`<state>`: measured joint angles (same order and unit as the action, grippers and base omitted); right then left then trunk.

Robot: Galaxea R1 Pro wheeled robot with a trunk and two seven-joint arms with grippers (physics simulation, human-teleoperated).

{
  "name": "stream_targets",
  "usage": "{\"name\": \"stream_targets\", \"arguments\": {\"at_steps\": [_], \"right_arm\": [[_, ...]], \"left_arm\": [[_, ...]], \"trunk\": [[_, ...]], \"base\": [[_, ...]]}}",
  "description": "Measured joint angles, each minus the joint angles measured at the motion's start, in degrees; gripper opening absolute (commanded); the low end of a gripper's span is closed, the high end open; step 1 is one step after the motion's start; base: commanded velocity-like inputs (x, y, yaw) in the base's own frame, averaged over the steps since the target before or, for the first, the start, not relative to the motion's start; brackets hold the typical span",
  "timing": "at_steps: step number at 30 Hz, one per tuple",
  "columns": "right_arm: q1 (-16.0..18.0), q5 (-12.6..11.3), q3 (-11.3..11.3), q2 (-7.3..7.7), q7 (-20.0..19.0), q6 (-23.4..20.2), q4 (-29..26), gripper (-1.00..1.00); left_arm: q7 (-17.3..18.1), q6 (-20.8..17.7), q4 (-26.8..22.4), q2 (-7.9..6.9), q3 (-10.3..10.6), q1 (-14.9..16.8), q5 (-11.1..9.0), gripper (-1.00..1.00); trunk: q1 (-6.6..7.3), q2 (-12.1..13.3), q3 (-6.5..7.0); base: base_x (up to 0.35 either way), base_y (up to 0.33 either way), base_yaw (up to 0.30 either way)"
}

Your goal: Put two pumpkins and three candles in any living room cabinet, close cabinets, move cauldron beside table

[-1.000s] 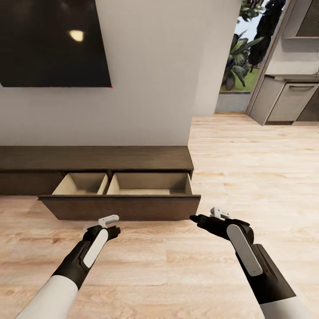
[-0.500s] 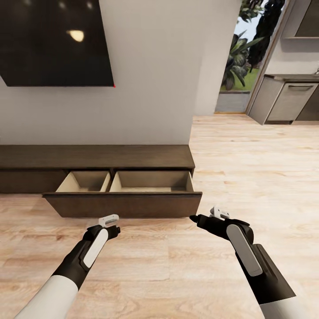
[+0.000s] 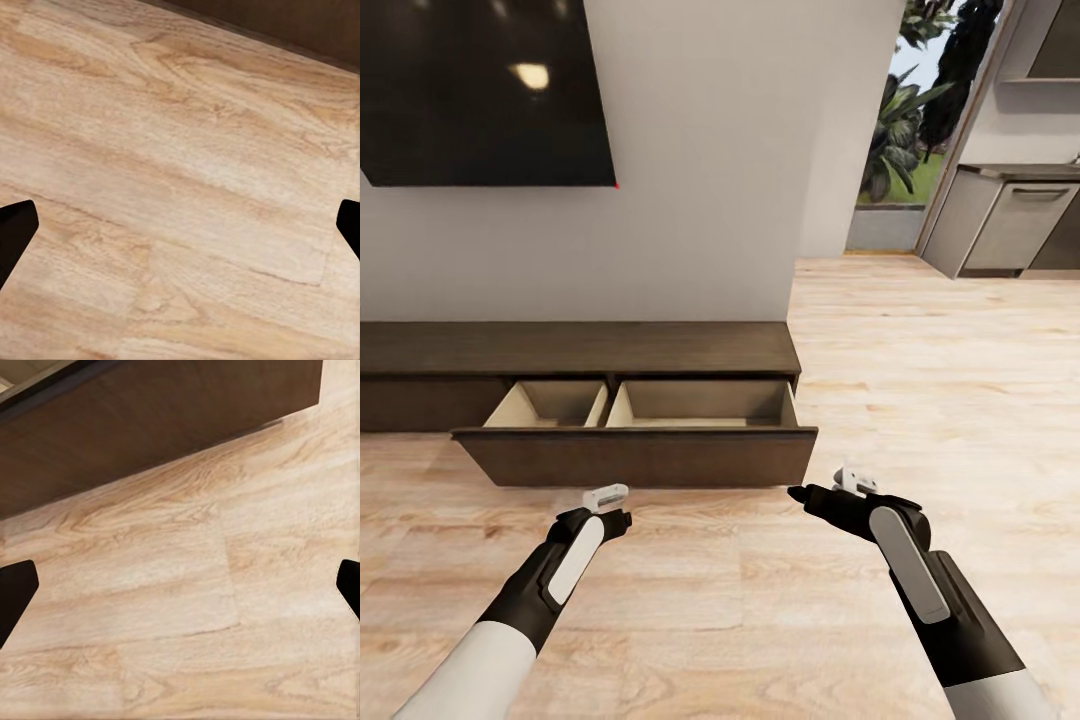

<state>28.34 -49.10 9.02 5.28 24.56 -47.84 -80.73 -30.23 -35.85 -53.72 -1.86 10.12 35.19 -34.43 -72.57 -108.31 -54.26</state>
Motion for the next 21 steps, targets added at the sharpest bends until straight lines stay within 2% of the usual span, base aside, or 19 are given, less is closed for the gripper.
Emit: {"name": "stream_targets", "arguments": {"at_steps": [8, 11, 15, 17, 19, 20, 21], "right_arm": [[0.00, 0.53, 0.44, 0.07, 0.40, 0.84, 1.44, 1.00], [-0.02, 1.44, 0.77, 0.04, 0.37, 3.41, 6.18, 1.00], [0.00, 5.68, 2.57, -0.02, 0.27, 8.73, 8.99, 1.00], [0.00, 8.73, 4.09, -0.08, 0.07, 12.45, 9.46, 1.00], [-0.01, 11.44, 6.57, -0.23, -0.05, 17.20, 9.77, 1.00], [-0.01, 12.04, 7.44, -0.32, -0.06, 18.51, 9.93, 1.00], [-0.01, 12.94, 9.28, -0.45, -0.05, 21.02, 10.47, 1.00]], "left_arm": [[0.01, 0.49, 0.21, 0.09, 0.06, 0.01, 0.36, 1.00], [-0.03, 0.94, 0.61, 0.34, 0.40, -0.02, 0.42, 1.00], [-0.04, 3.01, 0.78, 0.61, 3.03, -0.01, 0.61, 1.00], [-0.03, 5.92, 1.10, 0.57, 5.16, 0.00, 0.57, 1.00], [-0.05, 8.88, 2.24, 0.55, 7.02, 0.00, 0.60, 1.00], [-0.06, 9.44, 2.54, 0.55, 7.41, 0.00, 0.63, 1.00], [-0.06, 10.24, 2.99, 0.54, 8.05, 0.00, 0.67, 1.00]], "trunk": [[-1.76, -3.21, -1.44], [-2.42, -4.41, -1.98], [-3.30, -6.02, -2.69], [-3.74, -6.82, -3.05], [-4.17, -7.62, -3.41], [-4.39, -8.02, -3.59], [-4.61, -8.42, -3.77]], "base": [[0.000, 0.000, 0.000], [0.000, 0.000, 0.000], [0.000, 0.000, 0.000], [0.000, 0.000, 0.000], [0.000, 0.000, 0.000], [0.000, 0.000, 0.000], [0.000, 0.000, 0.000]]}}
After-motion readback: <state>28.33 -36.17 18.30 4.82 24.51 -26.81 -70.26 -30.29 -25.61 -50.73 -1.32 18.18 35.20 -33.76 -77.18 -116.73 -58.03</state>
